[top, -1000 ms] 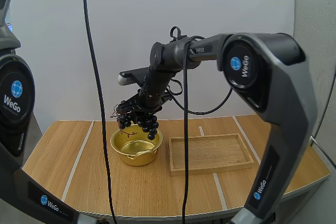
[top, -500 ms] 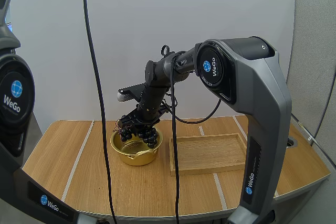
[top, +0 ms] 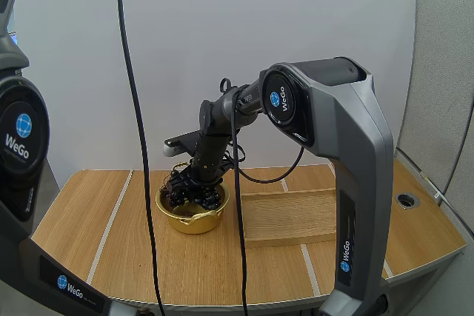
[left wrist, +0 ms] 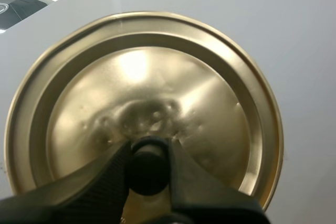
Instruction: Open the pot, put the grape inside, and close it
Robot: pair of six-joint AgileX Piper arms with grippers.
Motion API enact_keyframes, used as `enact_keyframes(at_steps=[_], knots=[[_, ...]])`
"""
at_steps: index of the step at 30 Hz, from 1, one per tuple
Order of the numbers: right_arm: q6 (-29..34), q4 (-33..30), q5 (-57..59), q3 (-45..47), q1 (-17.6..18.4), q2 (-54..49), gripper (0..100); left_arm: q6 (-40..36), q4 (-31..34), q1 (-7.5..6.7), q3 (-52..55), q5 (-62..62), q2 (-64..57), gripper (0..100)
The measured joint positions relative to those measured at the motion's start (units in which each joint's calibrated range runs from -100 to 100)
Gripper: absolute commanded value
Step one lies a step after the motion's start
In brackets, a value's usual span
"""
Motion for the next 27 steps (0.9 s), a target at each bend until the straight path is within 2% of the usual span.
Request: enact_keyframes(at_steps=[10,27], knots=[[0.88,-1.22,0.63,-0.03,0.06,3.43,0,0.00,0.00,0.00,0.00,0.00,0.00,0],[1.16,-1.37,1.32,-0.28,0.06,3.54,0,0.00,0.00,0.00,0.00,0.00,0.00,0]])
